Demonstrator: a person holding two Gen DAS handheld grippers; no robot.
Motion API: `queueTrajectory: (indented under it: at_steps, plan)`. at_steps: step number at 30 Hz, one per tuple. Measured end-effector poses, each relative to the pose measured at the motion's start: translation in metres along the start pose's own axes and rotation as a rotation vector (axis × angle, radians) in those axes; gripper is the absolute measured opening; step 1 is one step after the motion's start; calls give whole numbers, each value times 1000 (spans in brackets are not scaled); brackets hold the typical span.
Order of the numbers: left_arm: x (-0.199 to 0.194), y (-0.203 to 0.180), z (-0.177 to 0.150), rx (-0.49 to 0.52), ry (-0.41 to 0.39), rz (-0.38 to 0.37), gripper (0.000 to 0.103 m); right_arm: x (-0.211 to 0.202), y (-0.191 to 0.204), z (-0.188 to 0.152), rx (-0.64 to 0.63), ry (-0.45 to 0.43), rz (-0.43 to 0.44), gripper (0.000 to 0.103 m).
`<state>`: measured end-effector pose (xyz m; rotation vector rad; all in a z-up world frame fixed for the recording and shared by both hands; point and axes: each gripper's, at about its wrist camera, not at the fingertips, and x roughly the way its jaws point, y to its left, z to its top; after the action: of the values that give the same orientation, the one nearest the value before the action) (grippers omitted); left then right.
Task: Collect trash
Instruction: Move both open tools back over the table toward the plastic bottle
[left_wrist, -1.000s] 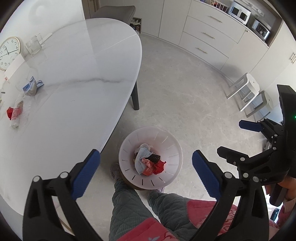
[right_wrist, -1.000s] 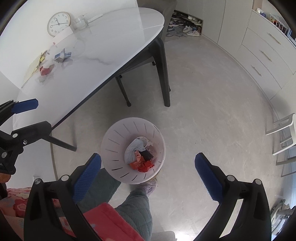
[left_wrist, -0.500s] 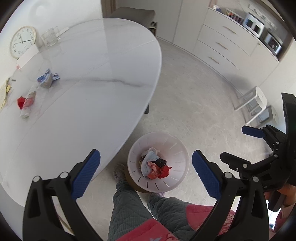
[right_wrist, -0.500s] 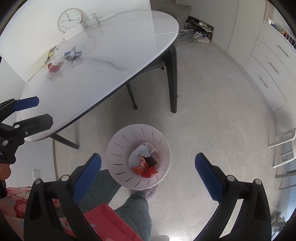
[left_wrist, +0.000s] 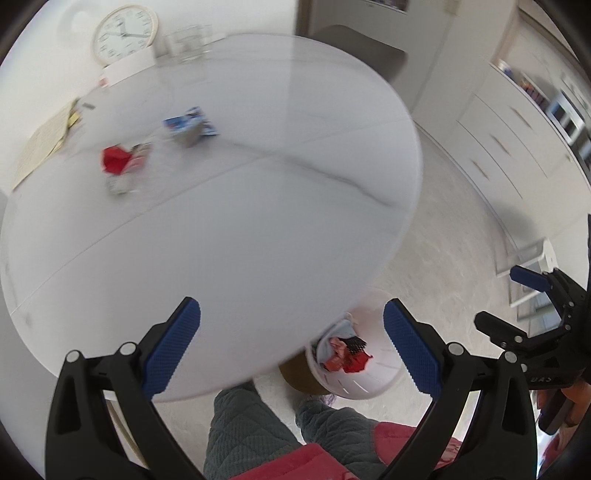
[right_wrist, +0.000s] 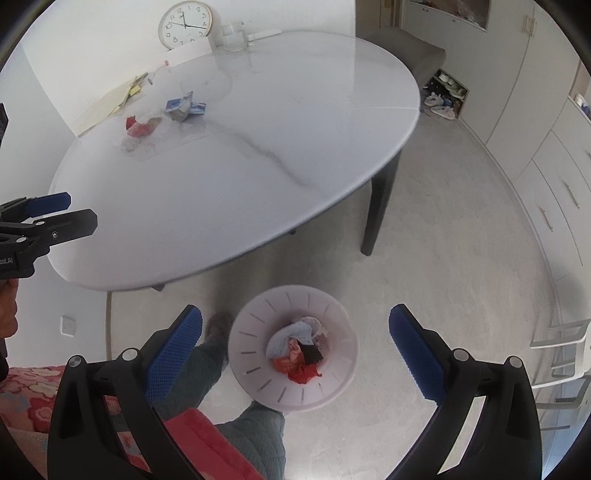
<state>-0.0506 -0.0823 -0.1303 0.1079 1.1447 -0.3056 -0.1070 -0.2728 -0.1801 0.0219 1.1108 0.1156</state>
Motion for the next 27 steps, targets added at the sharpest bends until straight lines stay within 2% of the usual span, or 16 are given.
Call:
queueTrajectory:
  at_steps: [5, 18, 23, 27]
  plan:
    - [4, 58, 15, -12, 7, 3, 95, 14, 32, 29, 16, -11, -17, 100]
    - [16, 202, 60, 98, 11, 13, 95, 70, 146, 99, 181, -33, 20, 100]
    - [19, 247, 72, 82, 21, 4, 95, 82, 180, 124, 180, -28, 38, 100]
    - [20, 265, 73, 37, 22, -17, 95, 83, 202, 140, 146, -18, 50, 100]
